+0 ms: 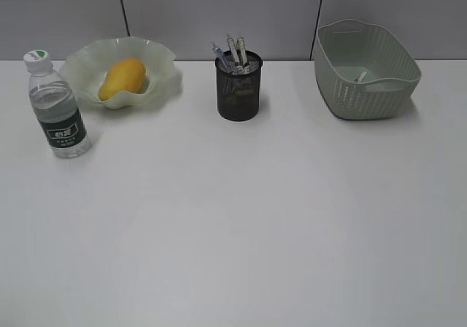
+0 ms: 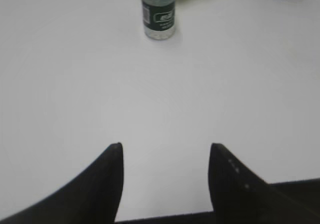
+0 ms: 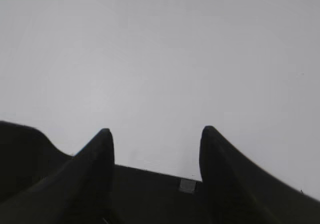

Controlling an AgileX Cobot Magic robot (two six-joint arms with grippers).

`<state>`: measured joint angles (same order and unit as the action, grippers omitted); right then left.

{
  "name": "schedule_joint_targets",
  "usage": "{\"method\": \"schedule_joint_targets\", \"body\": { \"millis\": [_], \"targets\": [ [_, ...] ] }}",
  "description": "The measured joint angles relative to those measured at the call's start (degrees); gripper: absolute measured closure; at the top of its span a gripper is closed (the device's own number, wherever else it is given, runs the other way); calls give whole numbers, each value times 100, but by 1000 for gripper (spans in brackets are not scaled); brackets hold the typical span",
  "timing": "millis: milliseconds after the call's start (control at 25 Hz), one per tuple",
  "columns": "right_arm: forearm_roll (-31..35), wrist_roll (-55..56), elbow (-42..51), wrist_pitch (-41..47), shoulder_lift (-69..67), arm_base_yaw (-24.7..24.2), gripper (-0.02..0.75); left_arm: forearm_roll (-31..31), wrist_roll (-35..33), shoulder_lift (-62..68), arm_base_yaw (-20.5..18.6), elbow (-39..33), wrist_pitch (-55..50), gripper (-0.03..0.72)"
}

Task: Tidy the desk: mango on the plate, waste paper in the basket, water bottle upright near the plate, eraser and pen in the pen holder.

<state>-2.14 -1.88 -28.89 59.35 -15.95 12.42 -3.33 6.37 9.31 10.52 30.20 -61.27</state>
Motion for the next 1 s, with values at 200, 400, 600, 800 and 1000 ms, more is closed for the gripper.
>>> {"method": "schedule_joint_targets", "body": {
  "millis": [200,400,600,800,1000],
  "targets": [
    [26,0,0,12,731,-587,295,0,0,0,-634,0,0,288],
    [45,0,0,15,1273,-786,295,0,0,-273,-854,0,11,322],
    [56,0,0,25,1621,-798,296,0,0,-900,-1033,0,0,366],
    [69,0,0,26,1644,-798,296,0,0,-974,-1095,-5,8,403],
    [96,0,0,21,1644,-798,295,0,0,-974,-1095,-11,8,416]
  ]
}}
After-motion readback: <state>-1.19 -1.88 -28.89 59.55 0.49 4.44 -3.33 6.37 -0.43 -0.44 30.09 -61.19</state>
